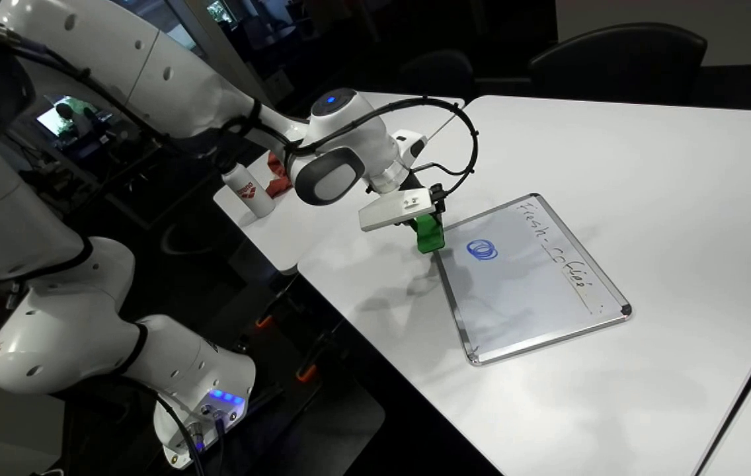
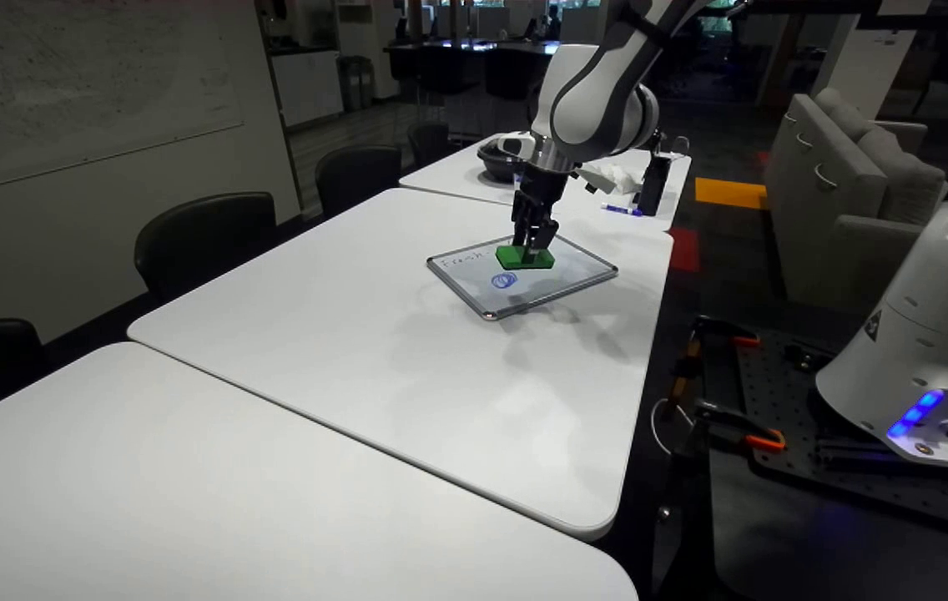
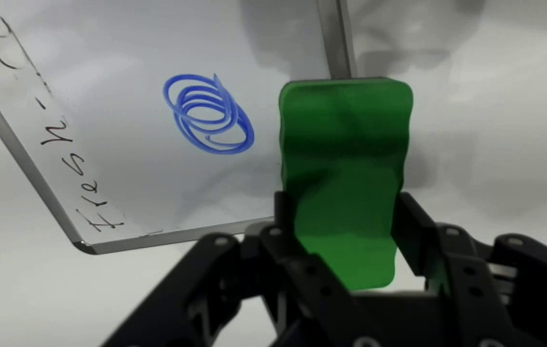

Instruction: Pick up the green duster and rub the blue written objects on the white board

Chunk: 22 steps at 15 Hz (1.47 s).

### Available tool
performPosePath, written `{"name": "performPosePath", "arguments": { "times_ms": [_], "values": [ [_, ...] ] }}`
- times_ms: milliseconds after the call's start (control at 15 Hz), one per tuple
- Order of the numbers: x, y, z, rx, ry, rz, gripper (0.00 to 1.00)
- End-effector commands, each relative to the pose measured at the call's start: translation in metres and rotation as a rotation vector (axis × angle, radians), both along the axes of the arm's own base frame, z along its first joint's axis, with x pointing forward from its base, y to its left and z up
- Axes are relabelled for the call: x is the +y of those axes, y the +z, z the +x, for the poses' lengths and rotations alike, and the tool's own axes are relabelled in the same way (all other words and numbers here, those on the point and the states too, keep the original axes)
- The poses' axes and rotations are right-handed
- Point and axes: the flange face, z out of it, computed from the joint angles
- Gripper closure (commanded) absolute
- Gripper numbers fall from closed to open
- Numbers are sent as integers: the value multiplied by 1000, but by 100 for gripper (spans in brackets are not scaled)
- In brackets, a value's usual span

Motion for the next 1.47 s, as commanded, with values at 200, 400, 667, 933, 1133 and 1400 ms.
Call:
{"name": "performPosePath", "arguments": {
  "times_ms": [200, 400, 667, 933, 1133, 1400],
  "values": [
    [-1, 0, 2, 15, 9, 1, 71],
    [-21, 3, 22, 5, -74, 41, 71],
    [-58, 3, 45, 23, -169, 72, 71],
    [-84, -15, 61, 74, -189, 81, 71],
    [-97, -34, 72, 62, -210, 77, 71],
    [-106, -57, 82, 76, -227, 72, 71]
  ]
}}
